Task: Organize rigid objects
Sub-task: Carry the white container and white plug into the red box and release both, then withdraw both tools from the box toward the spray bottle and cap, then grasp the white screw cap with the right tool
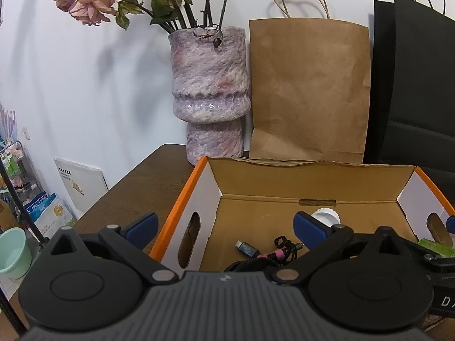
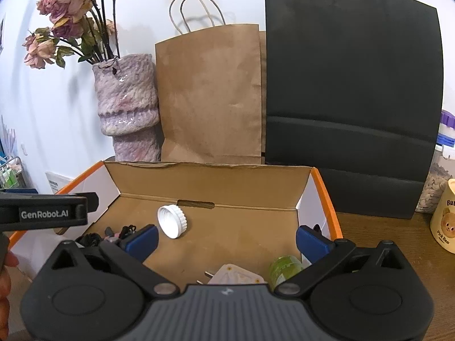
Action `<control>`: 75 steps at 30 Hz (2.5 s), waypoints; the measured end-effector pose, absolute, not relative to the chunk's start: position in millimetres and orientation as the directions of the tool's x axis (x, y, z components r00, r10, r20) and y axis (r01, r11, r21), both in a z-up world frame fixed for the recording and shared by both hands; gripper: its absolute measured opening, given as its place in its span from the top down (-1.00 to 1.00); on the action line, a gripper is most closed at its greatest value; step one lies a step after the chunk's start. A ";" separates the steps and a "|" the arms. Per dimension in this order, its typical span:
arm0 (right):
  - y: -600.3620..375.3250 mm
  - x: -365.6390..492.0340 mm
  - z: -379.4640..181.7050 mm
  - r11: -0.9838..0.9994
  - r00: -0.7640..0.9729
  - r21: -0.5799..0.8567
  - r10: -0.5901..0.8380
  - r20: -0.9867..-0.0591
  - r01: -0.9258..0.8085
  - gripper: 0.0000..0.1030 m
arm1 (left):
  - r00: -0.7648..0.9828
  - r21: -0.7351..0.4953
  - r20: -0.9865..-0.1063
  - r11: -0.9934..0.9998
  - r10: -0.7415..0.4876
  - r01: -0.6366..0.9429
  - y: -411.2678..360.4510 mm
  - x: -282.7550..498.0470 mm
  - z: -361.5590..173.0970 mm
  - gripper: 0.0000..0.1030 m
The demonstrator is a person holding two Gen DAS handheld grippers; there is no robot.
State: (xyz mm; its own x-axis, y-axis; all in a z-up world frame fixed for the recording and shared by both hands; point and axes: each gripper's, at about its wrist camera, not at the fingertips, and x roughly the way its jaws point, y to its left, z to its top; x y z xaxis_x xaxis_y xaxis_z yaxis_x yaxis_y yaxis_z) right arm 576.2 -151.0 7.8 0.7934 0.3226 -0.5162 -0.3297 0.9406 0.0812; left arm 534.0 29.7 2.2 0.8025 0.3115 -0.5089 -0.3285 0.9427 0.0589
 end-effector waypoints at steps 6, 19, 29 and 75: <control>-154.6 566.6 12.5 0.940 0.797 0.084 0.327 -0.507 -0.332 -1.00 | 0.813 0.047 -0.492 0.942 0.312 -0.333 29.3 521.3 6.4 -1.00; -168.9 531.6 23.5 0.942 0.818 0.066 0.319 -0.478 -0.328 -1.00 | 0.838 0.019 -0.458 0.946 0.297 -0.325 18.9 484.5 10.8 -1.00; -185.6 493.9 29.3 0.945 0.828 0.067 0.313 -0.466 -0.320 -1.00 | 0.837 0.013 -0.469 0.950 0.281 -0.312 11.0 445.7 4.7 -1.00; -176.1 289.7 -27.7 0.927 0.751 -0.027 0.286 -0.595 -0.374 -1.00 | 0.807 0.008 -0.537 0.958 0.247 -0.288 63.6 251.9 -38.2 -1.00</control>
